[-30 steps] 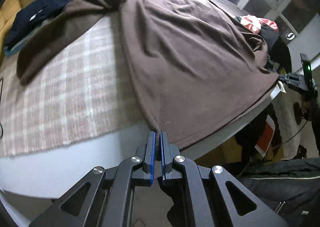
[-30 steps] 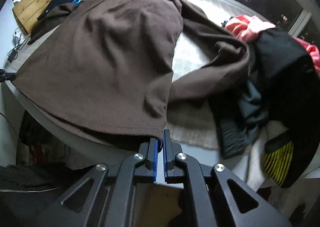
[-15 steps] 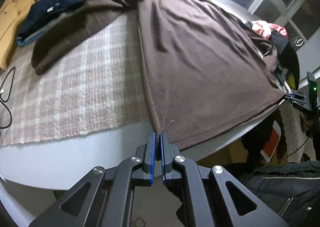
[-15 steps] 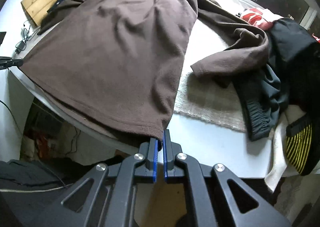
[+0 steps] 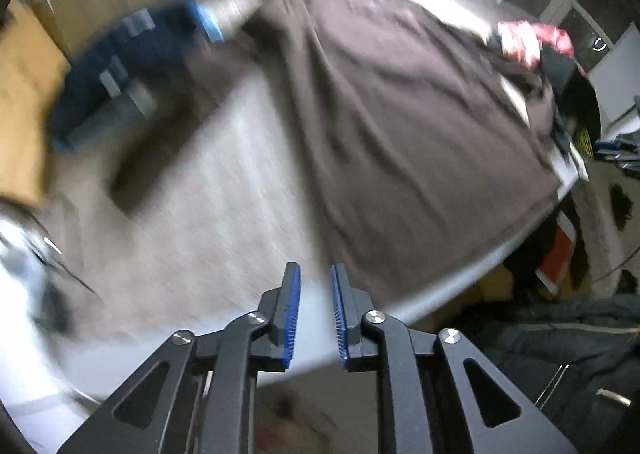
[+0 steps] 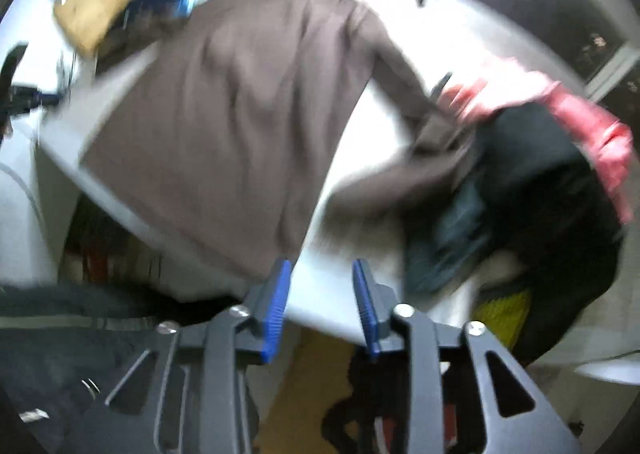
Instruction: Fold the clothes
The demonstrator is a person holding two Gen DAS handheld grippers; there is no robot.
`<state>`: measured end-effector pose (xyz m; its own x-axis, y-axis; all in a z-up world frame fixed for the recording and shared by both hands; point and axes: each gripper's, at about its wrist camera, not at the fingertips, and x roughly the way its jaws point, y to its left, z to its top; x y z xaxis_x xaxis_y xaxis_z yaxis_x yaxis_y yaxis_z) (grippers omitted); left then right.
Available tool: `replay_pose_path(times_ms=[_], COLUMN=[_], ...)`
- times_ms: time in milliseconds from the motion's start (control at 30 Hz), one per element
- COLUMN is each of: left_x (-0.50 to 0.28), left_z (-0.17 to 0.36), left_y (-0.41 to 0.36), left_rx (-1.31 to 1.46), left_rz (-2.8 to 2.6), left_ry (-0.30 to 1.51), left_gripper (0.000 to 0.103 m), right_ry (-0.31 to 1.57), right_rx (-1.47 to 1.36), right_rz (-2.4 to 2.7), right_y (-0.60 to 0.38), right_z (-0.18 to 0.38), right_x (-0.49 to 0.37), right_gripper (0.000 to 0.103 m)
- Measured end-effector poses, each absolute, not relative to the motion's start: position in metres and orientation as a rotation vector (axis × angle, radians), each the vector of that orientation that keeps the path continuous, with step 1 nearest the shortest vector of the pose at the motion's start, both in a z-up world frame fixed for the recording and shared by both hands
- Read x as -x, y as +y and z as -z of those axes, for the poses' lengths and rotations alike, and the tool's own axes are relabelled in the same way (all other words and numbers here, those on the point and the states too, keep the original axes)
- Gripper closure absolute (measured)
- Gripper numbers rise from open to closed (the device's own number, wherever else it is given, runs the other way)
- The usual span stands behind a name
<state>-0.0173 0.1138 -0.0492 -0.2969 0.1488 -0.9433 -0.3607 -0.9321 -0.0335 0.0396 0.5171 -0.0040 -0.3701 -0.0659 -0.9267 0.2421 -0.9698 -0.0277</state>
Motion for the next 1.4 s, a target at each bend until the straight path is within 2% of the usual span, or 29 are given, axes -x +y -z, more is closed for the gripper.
replay_pose_path(times_ms=[100,167,200,333,433,600,700,867,1000,1200,1300,1367,1400], left_x=[0.072,0.113,0.134,0.217,0.268,0.318,0.345,0.379,0.396,0.391,0.386,0.383,0.382], left_z=[-0.008,-0.036,-0.050,-0.104,-0.075,0.008,0.049,0.099,0.136,0.151,0.155,0.157,0.156], left_y=[0.099,0.091,0.087,0.071,0.081,0.127,0.144,0.160,0.170,0.181,0.187,0.191,0.190], left_rx=[1.479,1.381,1.331,1.132,1.182,1.351,1.434,1.558,1.621,1.611,1.604,1.599,1.595], left_rz=[-2.410,-2.467,-2.494,-2.587,-2.475,-2.300,-2.216,-2.118,-2.010,-1.935,-1.911,-1.898,-1.915], left_ry=[0.327,0.304,0.292,0.239,0.139,0.297,0.328,0.362,0.384,0.383,0.398,0.408,0.403], left_gripper=[0.085,0.076,0.073,0.070,0.070,0.070,0.070,0.069,0.065,0.062,0.073,0.097,0.099], right_ry=[0.187,0.154,0.137,0.066,-0.044,0.006,0.022,-0.096,-0.120,-0.207,-0.152,-0.154,-0.161], right_rx=[-1.561,-1.503,-1.473,-1.346,-1.440,-1.626,-1.696,-1.735,-1.714,-1.657,-1.628,-1.617,-1.617], right_rz=[2.559,2.633,2.670,2.812,2.767,2.629,2.548,2.430,2.345,2.252,2.263,2.263,2.254], right_y=[0.532,0.543,0.548,0.568,0.574,0.564,0.565,0.577,0.574,0.570,0.563,0.562,0.562], right_z=[-0.020,-0.035,-0.043,-0.075,-0.029,0.051,0.085,0.115,0.130,0.140,0.143,0.143,0.143], right_x=[0.018,0.057,0.076,0.153,0.200,0.251,0.283,0.323,0.334,0.339,0.344,0.345,0.344], right_gripper=[0.069,0.062,0.053,0.052,0.052,0.052,0.052,0.052,0.052,0.052,0.051,0.052,0.067])
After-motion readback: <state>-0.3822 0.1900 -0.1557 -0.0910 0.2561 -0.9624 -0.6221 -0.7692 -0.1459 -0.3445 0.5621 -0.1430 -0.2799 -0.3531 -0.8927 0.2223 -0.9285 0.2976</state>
